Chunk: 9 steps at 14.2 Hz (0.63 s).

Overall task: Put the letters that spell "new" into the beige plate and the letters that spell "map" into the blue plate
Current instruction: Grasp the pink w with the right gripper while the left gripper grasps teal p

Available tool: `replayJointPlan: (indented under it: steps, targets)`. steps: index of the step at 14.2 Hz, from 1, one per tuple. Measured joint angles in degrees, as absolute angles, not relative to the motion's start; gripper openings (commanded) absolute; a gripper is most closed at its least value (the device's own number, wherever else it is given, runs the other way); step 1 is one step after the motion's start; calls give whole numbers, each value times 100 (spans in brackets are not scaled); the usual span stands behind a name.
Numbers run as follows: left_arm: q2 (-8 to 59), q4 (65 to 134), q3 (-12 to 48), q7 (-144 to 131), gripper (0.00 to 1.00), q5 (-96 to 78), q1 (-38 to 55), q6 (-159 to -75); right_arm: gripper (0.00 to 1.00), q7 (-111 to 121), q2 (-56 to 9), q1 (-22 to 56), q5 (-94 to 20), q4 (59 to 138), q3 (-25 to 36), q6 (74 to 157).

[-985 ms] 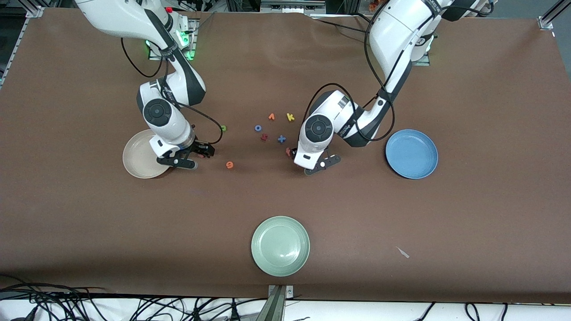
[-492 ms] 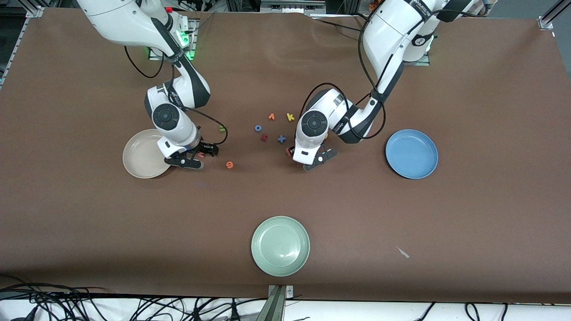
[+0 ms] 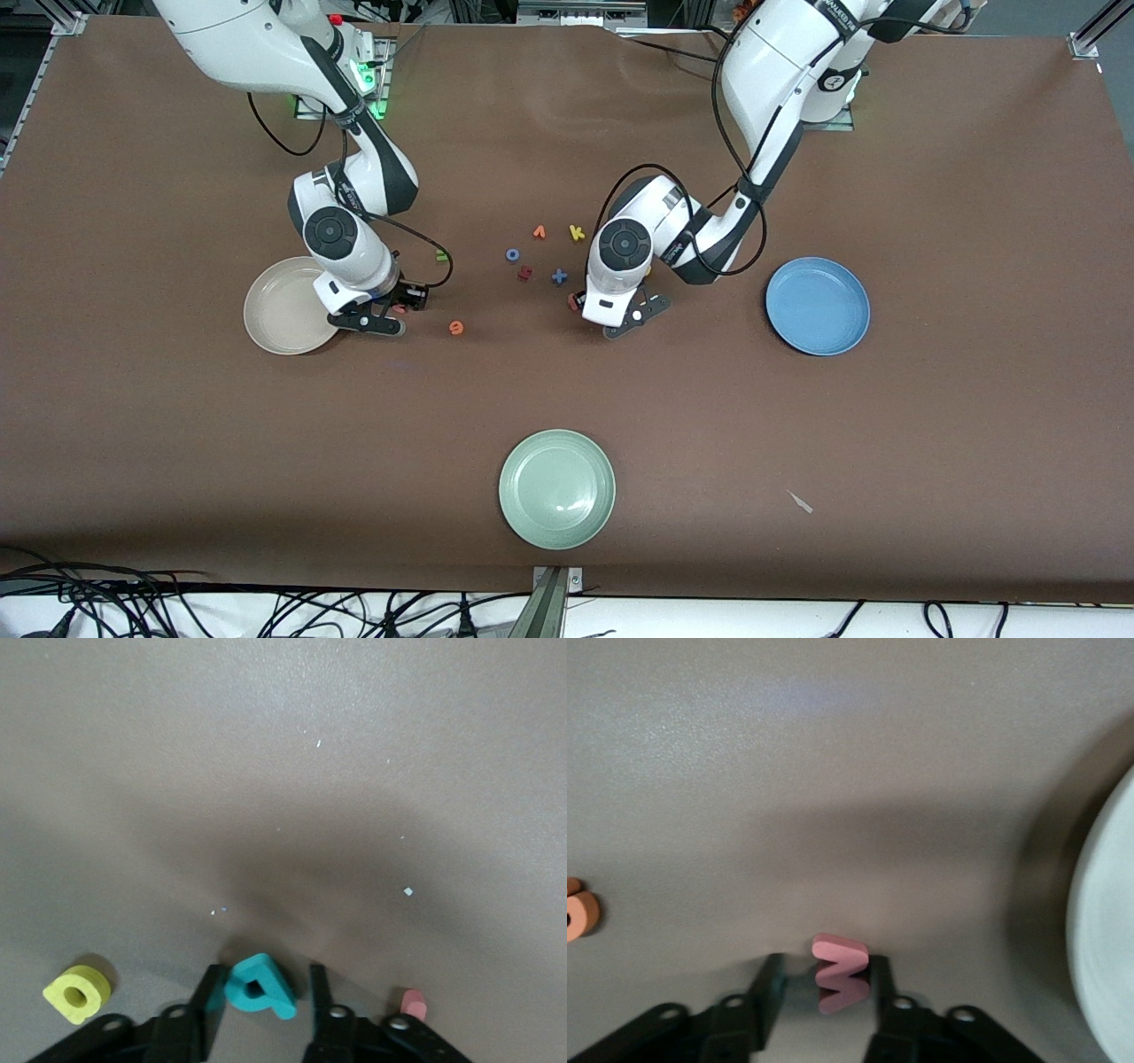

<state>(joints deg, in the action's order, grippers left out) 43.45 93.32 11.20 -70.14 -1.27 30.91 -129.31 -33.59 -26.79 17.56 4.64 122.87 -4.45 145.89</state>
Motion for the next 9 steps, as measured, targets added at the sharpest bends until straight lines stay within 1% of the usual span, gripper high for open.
replayJointPlan:
  steps: [1,2,3,5,7,8,9]
  targets:
    - [4335,9352,1120,-7021,18,-127,3091,-12931,26,-3356,-2679,1756,464,12287,-445,14594]
    - [4327,9359,1120,-7028,9,-127,3091,-12931,19,-3356,-2676,1756,464,12285,-446,14607]
    - [4321,9364,1120,-7030,5,-127,3091,-12931,13,-3356,-2673,1756,464,12284,-446,14609]
    - [4315,9375,1120,-7036,4,-127,3089,-12931,0,-3355,-2674,1756,464,12283,-446,14612]
    - [4296,9382,1115,-7034,4,-127,3077,-12927,0,-3353,-2669,1756,464,12240,-447,14579]
    - [4252,9380,1107,-7020,4,-127,3053,-12901,0,-3351,-2653,1755,464,12148,-446,14414]
    - [4154,9376,1091,-6952,4,-126,3009,-12770,0,-3349,-2618,1753,459,11961,-446,14030]
